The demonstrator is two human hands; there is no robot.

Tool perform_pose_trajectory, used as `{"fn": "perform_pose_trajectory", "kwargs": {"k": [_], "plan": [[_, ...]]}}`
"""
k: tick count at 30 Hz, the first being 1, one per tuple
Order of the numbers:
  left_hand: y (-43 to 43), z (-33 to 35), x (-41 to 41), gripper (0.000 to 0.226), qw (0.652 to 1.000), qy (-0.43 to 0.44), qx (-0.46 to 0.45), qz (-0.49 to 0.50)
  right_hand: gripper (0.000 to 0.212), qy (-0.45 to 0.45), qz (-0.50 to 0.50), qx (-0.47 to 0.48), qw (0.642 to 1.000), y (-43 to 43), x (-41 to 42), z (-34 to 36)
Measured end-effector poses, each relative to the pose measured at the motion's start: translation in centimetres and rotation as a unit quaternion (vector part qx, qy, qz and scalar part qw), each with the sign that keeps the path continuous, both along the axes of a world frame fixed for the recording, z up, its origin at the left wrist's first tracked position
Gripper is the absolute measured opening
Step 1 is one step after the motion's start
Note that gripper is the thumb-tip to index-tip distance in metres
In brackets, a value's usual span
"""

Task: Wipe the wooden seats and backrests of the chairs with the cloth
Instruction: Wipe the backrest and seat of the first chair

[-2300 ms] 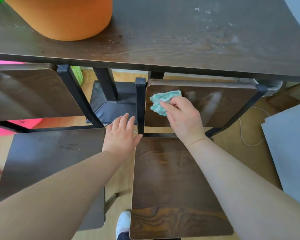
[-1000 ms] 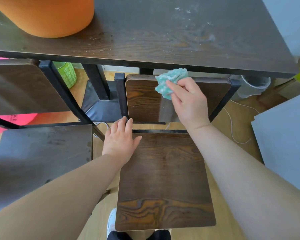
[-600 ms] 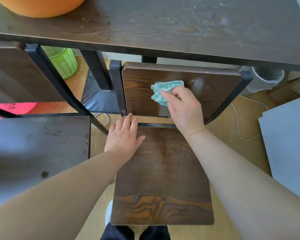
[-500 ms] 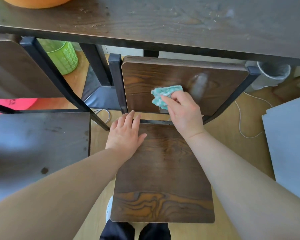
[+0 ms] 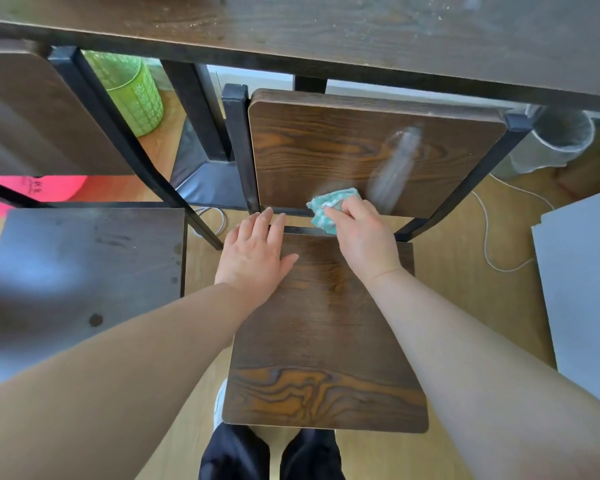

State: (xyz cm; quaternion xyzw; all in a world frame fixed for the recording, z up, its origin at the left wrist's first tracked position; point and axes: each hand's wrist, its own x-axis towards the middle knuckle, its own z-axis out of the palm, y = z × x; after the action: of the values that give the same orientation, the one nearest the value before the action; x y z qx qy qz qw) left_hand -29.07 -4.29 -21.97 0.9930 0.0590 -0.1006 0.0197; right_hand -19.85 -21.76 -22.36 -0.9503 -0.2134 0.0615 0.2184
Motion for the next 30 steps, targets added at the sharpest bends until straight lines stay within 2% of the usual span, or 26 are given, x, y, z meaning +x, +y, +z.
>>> {"fn": "perform_pose_trajectory", "kwargs": {"k": [5, 7, 9, 11, 13, 18, 21, 24, 28, 30], "plan": [[-0.5, 2.4, -0.1, 0.072, 0.999, -0.031, -0.015, 0.001, 0.021, -0.078, -0.021, 0.078, 0.994, -0.5, -0.3, 3.6], [-0.7, 3.6, 0.3, 0.072, 0.999, -0.045, -0.026, -0.007, 0.030, -0.117, -0.018, 0.103, 0.988, -0.9, 0.1, 6.2], [-0.9, 4.8, 0.9, 0.071, 0.997, -0.063, -0.028, -0.023, 0.035, -0.184, -0.010, 0.114, 0.976, -1.4, 0.7, 9.0], [-1.0, 5.6, 1.6, 0.070, 0.996, -0.080, -0.029, -0.033, 0.050, -0.237, -0.009, 0.121, 0.964, -1.9, 1.3, 11.3], [-1.2, 6.5, 2.3, 0.069, 0.995, -0.090, -0.028, -0.042, 0.047, -0.264, -0.020, 0.124, 0.956, -2.5, 2.1, 12.9], [-1.6, 6.6, 3.0, 0.070, 0.994, -0.092, -0.029, -0.043, 0.033, -0.228, -0.013, 0.135, 0.964, -2.6, 3.6, 12.0], [-1.7, 5.5, 2.7, 0.069, 0.995, -0.088, -0.030, -0.042, 0.035, -0.195, 0.004, 0.109, 0.975, -2.2, 3.6, 10.1], [-1.5, 4.1, 2.3, 0.070, 0.996, -0.072, -0.024, -0.043, 0.038, -0.112, -0.020, 0.140, 0.984, -1.9, 3.7, 7.6], [-0.8, 2.1, 2.0, 0.072, 0.998, -0.052, -0.017, -0.032, 0.024, -0.101, 0.027, 0.105, 0.989, -1.5, 3.2, 3.5], [-0.6, 1.2, 1.9, 0.072, 0.999, -0.041, -0.020, -0.028, 0.024, -0.030, 0.002, 0.092, 0.995, -1.3, 2.7, 1.9]]}}
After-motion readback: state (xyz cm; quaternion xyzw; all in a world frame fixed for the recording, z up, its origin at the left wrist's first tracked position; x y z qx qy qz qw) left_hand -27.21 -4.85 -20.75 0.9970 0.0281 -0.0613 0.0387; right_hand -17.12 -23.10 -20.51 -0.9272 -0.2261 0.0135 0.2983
